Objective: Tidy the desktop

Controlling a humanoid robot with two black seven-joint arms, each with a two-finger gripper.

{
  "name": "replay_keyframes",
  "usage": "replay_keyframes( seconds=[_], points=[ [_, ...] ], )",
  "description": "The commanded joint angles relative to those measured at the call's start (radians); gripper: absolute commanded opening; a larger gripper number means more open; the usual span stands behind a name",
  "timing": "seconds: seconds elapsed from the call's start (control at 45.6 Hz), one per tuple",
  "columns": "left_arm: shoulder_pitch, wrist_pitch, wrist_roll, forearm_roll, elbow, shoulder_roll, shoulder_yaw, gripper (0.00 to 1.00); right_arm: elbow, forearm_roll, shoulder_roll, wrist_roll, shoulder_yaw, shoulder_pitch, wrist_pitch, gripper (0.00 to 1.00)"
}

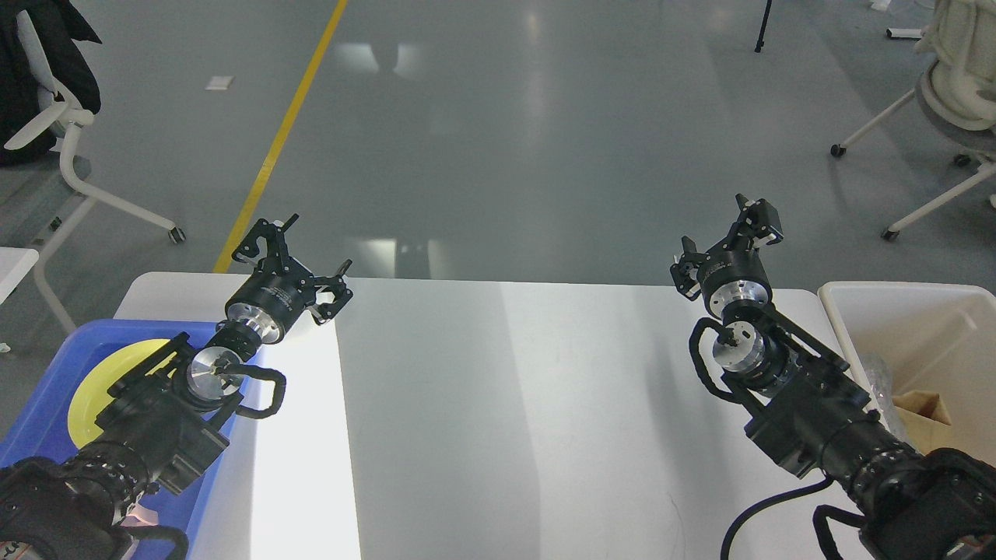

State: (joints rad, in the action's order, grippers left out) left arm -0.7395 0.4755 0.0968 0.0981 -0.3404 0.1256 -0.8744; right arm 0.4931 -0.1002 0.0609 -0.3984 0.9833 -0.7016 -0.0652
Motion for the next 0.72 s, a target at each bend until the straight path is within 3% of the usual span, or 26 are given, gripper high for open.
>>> replay_keyframes(
  seconds=[0.0,0.701],
  points=[
    [0.000,0.000,0.001,0.000,0.000,0.000,0.000,0.99,-0.001,0.001,0.008,-0.002,0.000,0.007,-0.001,1.00],
    [0.000,0.000,0.000,0.000,0.000,0.000,0.000,0.99,-0.001,0.005,0.005,0.000,0.006,0.010,-0.001,1.00]
  ],
)
